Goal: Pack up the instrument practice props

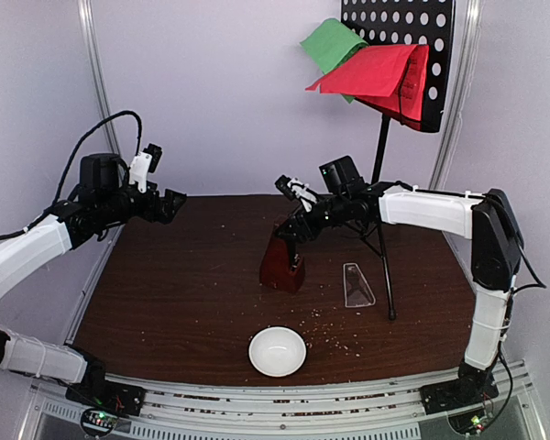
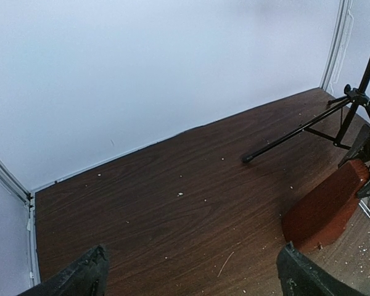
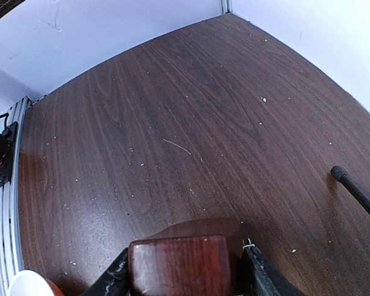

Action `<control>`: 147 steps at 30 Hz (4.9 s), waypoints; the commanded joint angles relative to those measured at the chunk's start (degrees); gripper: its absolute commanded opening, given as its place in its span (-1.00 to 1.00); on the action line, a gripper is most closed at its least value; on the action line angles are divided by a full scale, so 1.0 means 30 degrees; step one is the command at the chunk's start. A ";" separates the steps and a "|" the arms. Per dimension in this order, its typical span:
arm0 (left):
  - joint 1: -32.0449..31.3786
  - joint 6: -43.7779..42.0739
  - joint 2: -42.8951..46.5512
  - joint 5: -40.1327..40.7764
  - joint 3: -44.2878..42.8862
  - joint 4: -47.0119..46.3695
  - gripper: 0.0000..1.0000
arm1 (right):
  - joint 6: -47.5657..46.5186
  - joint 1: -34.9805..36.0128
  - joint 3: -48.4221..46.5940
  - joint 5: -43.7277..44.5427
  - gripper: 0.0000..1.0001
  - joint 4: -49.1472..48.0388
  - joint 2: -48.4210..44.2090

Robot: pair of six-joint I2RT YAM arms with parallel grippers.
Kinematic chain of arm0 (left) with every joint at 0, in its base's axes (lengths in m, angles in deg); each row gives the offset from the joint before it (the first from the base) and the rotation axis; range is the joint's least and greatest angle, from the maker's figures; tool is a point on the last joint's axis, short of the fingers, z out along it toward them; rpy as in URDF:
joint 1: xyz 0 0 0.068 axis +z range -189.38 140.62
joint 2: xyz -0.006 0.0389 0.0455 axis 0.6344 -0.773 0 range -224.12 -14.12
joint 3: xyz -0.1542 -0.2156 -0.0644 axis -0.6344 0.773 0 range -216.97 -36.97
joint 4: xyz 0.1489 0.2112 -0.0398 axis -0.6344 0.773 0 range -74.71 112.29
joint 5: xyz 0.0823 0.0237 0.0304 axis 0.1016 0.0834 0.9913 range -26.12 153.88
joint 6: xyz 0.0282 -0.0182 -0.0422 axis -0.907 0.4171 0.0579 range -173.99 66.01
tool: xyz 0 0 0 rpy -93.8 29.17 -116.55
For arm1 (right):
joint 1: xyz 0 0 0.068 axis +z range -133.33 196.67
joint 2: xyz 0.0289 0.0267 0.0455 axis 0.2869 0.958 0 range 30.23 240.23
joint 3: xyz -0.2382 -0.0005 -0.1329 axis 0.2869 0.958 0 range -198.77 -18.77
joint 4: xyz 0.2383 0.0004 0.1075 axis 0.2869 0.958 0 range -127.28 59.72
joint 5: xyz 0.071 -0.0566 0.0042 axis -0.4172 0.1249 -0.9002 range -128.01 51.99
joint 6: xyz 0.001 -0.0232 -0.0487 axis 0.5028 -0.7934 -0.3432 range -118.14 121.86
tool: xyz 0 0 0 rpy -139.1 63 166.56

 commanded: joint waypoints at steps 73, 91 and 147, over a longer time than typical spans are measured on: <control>0.0643 0.0529 -0.0294 0.5305 -0.1081 -0.2233 0.96 | 1.5243 0.1029 1.1548 1.0087 -0.19 -0.8264 -0.3870; 0.0642 0.0514 -0.0589 0.5386 -0.0964 -0.2294 0.97 | 1.4698 0.1931 1.1687 0.5547 -0.37 -1.0695 -0.2356; 0.0643 0.0055 0.1033 0.1487 -0.0189 -0.4836 0.96 | 0.2179 0.1427 0.6861 -0.0882 1.00 -1.2453 -0.1785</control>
